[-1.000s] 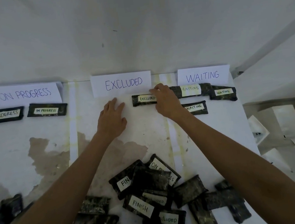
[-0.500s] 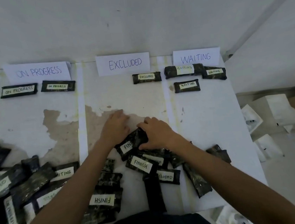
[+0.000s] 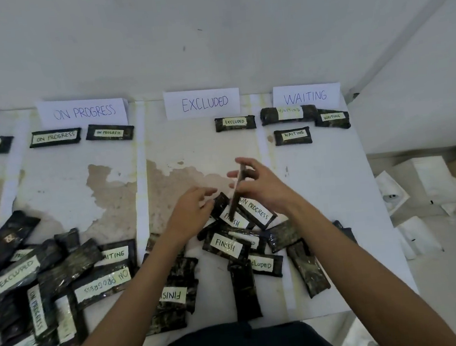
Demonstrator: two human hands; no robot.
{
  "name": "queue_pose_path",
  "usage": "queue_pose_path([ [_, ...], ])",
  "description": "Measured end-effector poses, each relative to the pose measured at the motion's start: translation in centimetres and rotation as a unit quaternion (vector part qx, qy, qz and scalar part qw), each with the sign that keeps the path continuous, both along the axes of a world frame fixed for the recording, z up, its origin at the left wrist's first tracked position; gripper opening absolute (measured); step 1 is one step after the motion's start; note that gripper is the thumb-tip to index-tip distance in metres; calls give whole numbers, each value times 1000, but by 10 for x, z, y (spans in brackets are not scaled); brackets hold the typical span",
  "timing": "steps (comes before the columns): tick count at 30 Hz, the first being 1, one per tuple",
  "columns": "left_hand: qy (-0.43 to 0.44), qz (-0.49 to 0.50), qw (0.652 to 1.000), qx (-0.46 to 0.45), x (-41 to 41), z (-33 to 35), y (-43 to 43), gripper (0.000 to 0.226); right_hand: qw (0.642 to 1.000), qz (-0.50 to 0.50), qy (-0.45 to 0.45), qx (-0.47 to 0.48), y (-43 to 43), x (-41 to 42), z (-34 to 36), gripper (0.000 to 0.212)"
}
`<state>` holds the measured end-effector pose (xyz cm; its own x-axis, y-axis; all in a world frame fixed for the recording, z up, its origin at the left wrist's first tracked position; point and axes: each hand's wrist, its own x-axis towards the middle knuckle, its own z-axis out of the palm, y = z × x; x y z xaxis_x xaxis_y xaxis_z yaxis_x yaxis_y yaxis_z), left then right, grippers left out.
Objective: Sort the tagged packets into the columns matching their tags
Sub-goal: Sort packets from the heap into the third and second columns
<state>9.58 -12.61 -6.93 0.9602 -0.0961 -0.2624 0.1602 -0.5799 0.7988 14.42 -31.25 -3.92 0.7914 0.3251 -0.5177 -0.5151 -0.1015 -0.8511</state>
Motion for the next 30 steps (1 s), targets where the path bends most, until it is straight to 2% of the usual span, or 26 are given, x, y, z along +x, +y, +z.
queue_pose_path([
  [2, 61, 5, 996, -66, -2, 10, -10, 30, 972, -82, 79, 207, -10, 4, 3, 59],
  [3, 98, 28, 988, -116, -2, 14, -14, 30, 959, -94, 88, 254, -12, 5, 3, 61],
  [6, 170, 119, 951, -229, -1, 19, -20, 25, 947, -98, 89, 293, -10, 3, 2, 65],
  [10, 170, 156, 941, -249, 1, 19, -15, 20, 944, -129, 93, 289, -2, 1, 2, 62],
  [12, 163, 162, 943, -241, 3, 18, -9, 21, 958, -123, 83, 247, 3, 1, 4, 57],
  [14, 153, 168, 946, -230, 6, 18, -1, 22, 979, -110, 61, 159, 9, 2, 4, 50],
  [16, 142, 171, 950, -218, 9, 18, 7, 23, 996, -80, 15, 25, 13, 2, 3, 51],
  [18, 125, 164, 960, -191, 13, 16, 18, 23, 991, -21, -61, -115, 15, 1, 1, 63],
  [21, 102, 153, 972, -149, 18, 12, 37, 25, 944, 105, -193, -248, 24, 1, -2, 74],
  [24, 94, 149, 977, -121, 21, 12, 56, 28, 850, 208, -325, -358, 41, 5, -7, 70],
  [27, 86, 154, 979, -104, 22, 14, 77, 28, 784, 266, -382, -412, 66, 13, -8, 68],
  [30, 78, 169, 979, -85, 22, 15, 106, 31, 759, 290, -406, -419, 97, 19, -9, 67],
])
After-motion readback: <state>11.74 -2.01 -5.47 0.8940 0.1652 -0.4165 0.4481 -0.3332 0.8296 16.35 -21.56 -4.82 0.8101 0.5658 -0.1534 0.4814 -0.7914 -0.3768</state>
